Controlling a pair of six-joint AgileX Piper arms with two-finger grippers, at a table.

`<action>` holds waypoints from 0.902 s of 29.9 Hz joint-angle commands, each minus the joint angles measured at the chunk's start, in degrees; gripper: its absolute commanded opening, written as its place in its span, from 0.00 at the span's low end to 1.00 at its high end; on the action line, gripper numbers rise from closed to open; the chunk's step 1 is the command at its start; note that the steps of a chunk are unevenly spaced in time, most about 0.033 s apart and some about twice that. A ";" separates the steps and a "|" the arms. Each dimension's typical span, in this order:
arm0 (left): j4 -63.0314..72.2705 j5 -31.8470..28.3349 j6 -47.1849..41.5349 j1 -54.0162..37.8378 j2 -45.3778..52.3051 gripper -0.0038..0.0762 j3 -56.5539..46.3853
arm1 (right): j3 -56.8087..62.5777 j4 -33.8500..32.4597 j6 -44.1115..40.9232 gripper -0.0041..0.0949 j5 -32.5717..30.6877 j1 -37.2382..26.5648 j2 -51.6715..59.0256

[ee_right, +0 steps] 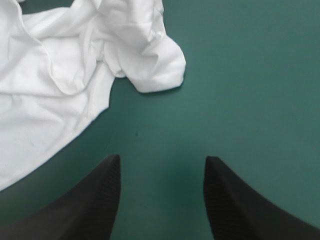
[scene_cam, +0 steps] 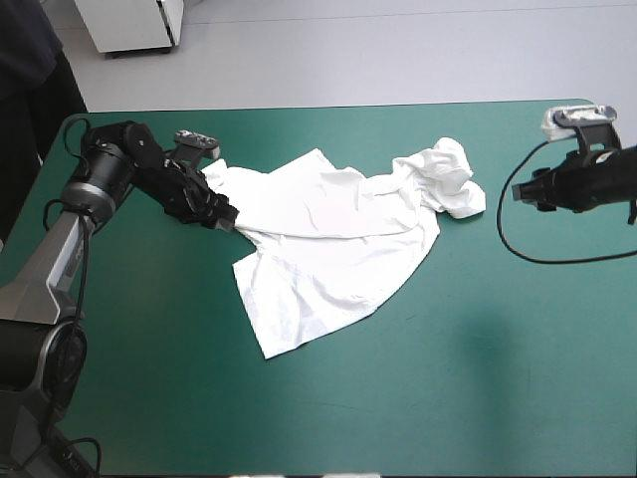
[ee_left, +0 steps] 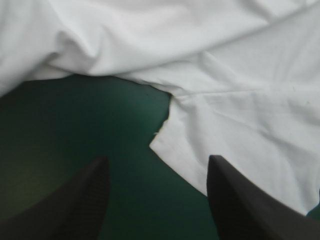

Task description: Fold the cloth

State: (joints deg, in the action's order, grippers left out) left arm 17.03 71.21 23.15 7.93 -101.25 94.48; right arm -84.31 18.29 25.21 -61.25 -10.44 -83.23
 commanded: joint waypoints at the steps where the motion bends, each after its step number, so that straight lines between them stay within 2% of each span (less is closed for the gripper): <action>1: -0.51 -0.83 -0.05 2.53 2.31 0.58 0.22 | 4.77 -0.11 0.10 0.54 4.94 -0.35 6.22; 12: -2.60 -2.40 -0.05 5.74 -4.62 0.58 -0.44 | 7.34 -1.32 0.10 0.54 6.15 1.24 7.87; 16: -4.68 -3.14 -0.05 7.50 -6.96 0.58 -0.55 | 7.34 -5.89 -0.29 0.54 6.36 4.95 7.87; 23: -5.29 -4.24 -0.05 9.47 -9.90 0.56 -1.10 | 7.34 -16.35 -6.27 0.54 7.46 11.07 7.76; 27: -5.43 -4.10 -0.95 9.72 -11.13 0.55 -1.39 | 7.34 -18.29 -7.73 0.54 7.89 11.80 7.02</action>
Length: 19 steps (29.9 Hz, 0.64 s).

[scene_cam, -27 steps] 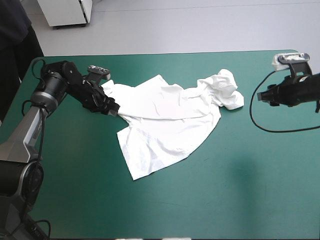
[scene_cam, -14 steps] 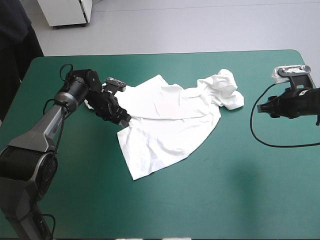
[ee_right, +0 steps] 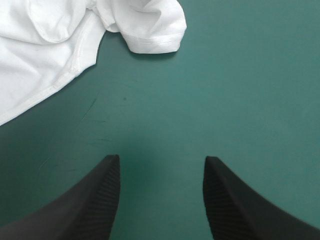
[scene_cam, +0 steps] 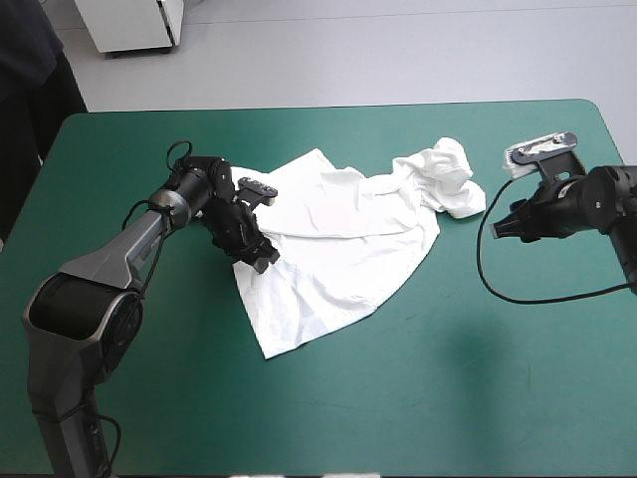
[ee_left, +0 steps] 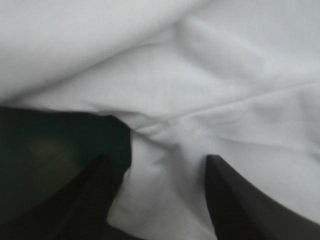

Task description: Fold the cloth

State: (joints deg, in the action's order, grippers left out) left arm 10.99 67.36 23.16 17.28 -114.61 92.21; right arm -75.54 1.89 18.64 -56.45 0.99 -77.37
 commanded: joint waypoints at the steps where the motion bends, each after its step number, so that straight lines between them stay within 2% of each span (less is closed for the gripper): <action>1: 0.61 -0.12 -0.97 0.37 1.64 0.52 0.79 | -1.43 -1.89 -1.40 0.54 3.24 0.37 0.83; 5: 0.86 0.92 -1.31 0.37 0.33 0.31 0.79 | -1.43 -1.89 -1.40 0.53 5.04 0.37 -0.38; 6: 1.06 1.20 -1.31 0.37 0.05 0.21 0.79 | -1.54 -2.36 -1.80 0.53 5.77 0.37 -1.02; 9: 1.09 1.33 -1.18 0.37 -0.08 0.02 0.79 | -1.66 -3.45 -1.80 0.53 8.80 0.37 -3.35; 19: 4.23 3.27 0.05 0.37 -0.08 0.02 0.79 | -4.12 -6.61 -1.37 0.53 10.20 0.37 -16.56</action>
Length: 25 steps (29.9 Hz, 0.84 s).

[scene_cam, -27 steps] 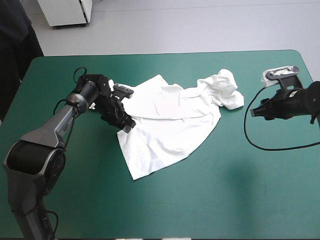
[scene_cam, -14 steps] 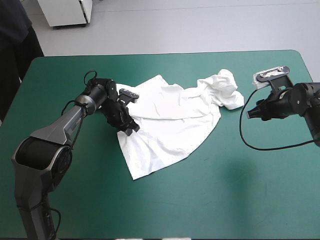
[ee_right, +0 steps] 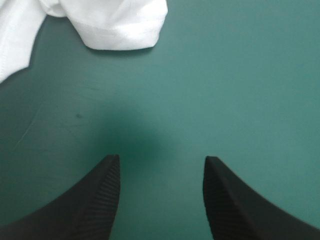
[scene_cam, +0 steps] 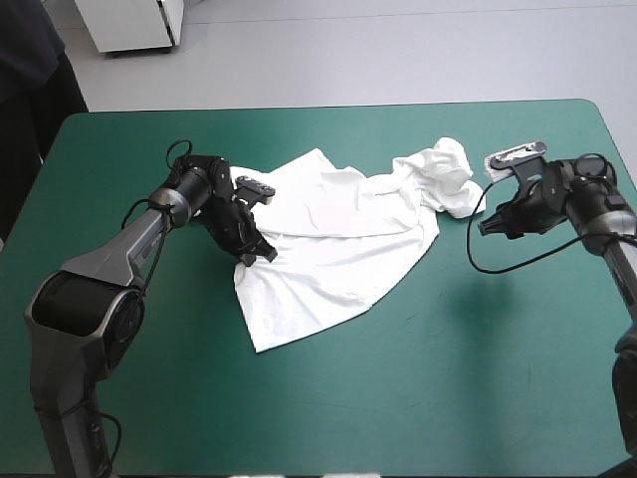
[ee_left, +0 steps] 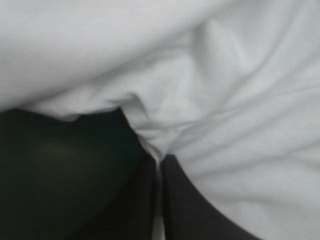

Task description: Fold the cloth

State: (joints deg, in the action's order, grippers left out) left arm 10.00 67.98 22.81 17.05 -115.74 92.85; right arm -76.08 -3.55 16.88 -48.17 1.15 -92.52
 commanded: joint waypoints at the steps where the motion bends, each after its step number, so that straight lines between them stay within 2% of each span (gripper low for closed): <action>1: 5.63 2.65 0.67 0.60 1.05 0.02 0.15 | -5.05 -0.90 -0.01 0.53 1.58 0.21 -2.94; 9: 7.08 3.60 2.20 0.72 1.05 0.02 0.15 | -20.17 4.55 -0.19 0.54 -1.55 0.21 -13.01; 15: 7.08 4.08 3.41 0.72 1.05 0.02 0.15 | -24.84 9.68 2.00 0.54 -1.78 0.21 -18.37; 25: 7.08 4.66 3.55 0.72 1.05 0.02 0.15 | -28.72 9.86 2.82 0.54 -1.23 0.21 -25.21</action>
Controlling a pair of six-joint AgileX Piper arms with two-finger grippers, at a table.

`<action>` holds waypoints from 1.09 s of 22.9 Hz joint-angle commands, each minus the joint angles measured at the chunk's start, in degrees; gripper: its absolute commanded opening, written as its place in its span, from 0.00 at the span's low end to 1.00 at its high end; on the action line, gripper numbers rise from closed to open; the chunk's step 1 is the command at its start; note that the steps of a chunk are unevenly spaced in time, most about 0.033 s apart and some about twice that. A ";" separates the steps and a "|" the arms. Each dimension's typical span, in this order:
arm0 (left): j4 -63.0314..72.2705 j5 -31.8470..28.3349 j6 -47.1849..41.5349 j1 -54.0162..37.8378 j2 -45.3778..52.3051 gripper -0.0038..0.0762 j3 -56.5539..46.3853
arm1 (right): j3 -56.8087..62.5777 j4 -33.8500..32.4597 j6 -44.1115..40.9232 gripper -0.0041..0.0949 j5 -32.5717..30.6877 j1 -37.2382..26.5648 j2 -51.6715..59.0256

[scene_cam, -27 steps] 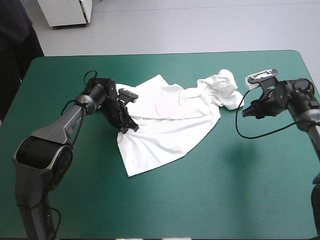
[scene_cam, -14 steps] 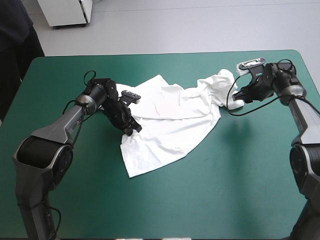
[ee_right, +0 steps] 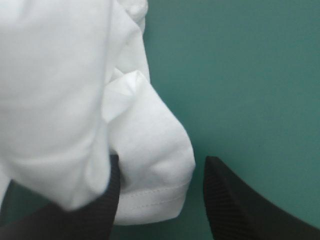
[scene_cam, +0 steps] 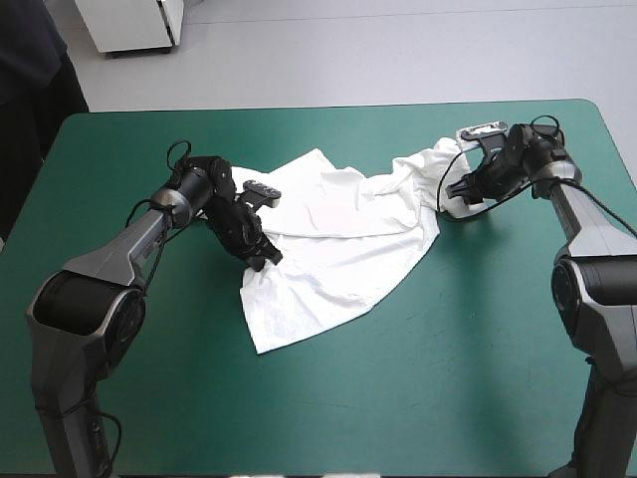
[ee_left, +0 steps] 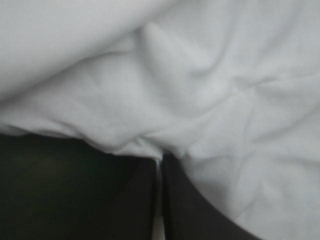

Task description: Fold the cloth

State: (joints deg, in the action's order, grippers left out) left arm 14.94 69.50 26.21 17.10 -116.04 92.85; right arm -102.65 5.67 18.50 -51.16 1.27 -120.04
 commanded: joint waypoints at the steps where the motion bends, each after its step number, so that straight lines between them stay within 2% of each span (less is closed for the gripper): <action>1: 2.14 3.42 0.66 0.66 1.35 0.02 0.15 | -2.15 0.64 1.47 0.54 1.76 0.08 1.74; 7: 2.45 3.95 1.39 0.66 1.35 0.02 0.15 | -2.15 2.82 1.56 0.53 0.76 -0.06 -0.64; 8: 2.58 3.95 1.39 0.66 1.35 0.02 0.15 | -2.15 2.83 1.56 0.49 0.32 -0.06 -0.66; 9: 2.58 3.95 1.39 0.66 1.35 0.02 0.15 | -2.15 2.93 1.56 0.42 -0.20 -0.06 -0.66; 10: 2.58 3.95 1.39 0.66 1.35 0.02 0.15 | -2.15 2.93 1.56 0.25 -1.44 -0.06 -0.55; 12: 2.58 3.95 1.39 0.66 1.35 0.02 0.15 | -2.15 3.09 1.56 0.03 -3.80 -0.06 -0.55; 17: 1.98 4.29 1.16 0.66 4.98 0.02 0.15 | -2.15 4.56 1.50 0.03 -9.74 -0.14 2.28; 25: -3.82 4.29 -0.53 0.66 34.11 0.02 0.25 | -7.08 7.31 -3.01 0.03 -8.89 -4.15 21.08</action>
State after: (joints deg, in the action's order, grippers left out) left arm 12.08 69.65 26.39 17.52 -92.33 91.38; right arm -106.09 10.73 16.98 -62.20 -0.72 -107.35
